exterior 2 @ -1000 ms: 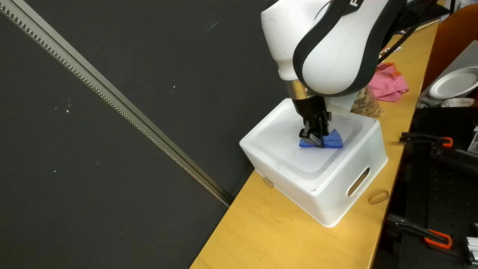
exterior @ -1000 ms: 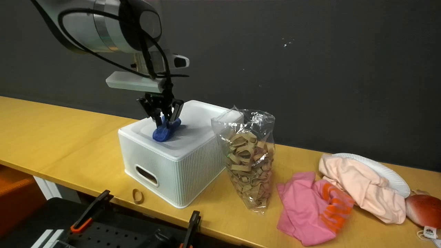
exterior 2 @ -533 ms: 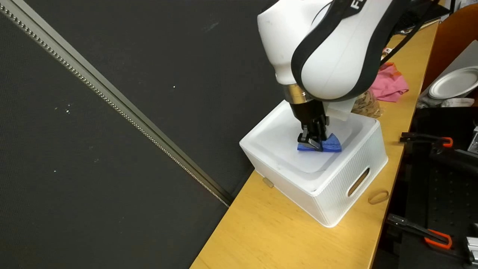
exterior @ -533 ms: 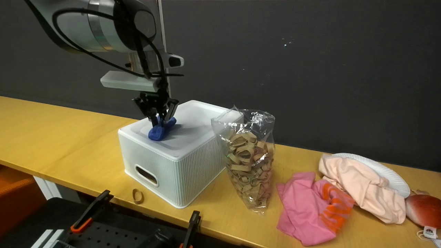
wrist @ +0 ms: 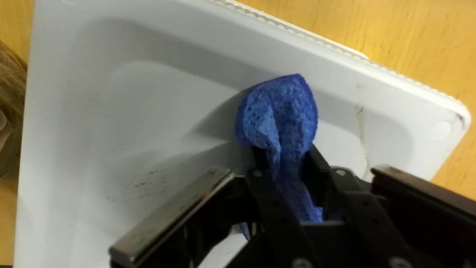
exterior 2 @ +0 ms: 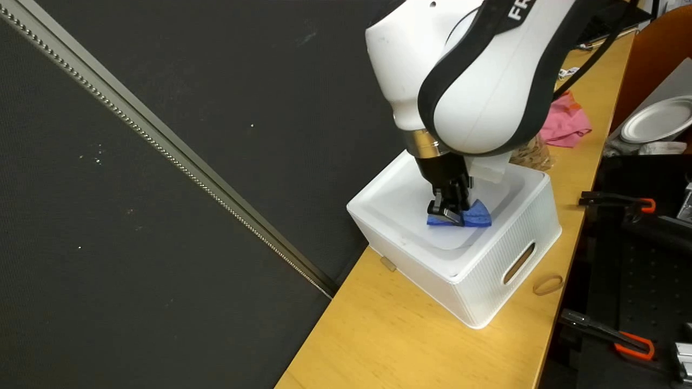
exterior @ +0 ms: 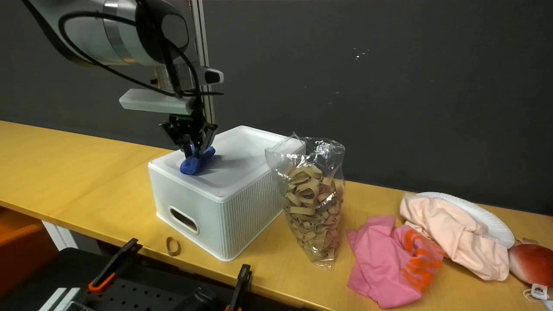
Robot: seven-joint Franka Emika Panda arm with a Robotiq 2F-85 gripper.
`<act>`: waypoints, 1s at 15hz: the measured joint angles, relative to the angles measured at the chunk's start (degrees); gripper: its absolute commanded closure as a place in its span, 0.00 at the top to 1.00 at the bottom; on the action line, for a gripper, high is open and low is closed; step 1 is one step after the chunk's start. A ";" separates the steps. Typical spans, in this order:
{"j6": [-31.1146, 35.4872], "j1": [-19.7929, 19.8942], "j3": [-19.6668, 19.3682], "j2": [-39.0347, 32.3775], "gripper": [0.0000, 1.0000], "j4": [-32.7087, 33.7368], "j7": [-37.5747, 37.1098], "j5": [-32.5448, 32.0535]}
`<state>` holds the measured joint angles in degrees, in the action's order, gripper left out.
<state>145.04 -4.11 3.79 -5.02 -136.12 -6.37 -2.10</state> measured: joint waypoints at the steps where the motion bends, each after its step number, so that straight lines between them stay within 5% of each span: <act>1: 0.00 0.06 -0.30 -0.11 0.07 0.13 -0.18 0.00; 8: 0.00 2.51 -3.81 -1.85 0.07 2.30 -1.15 -1.11; 15: -1.57 2.15 -3.75 -8.96 0.07 12.04 -1.17 -1.08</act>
<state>143.47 -1.95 0.05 -13.98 -124.07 -7.54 -3.18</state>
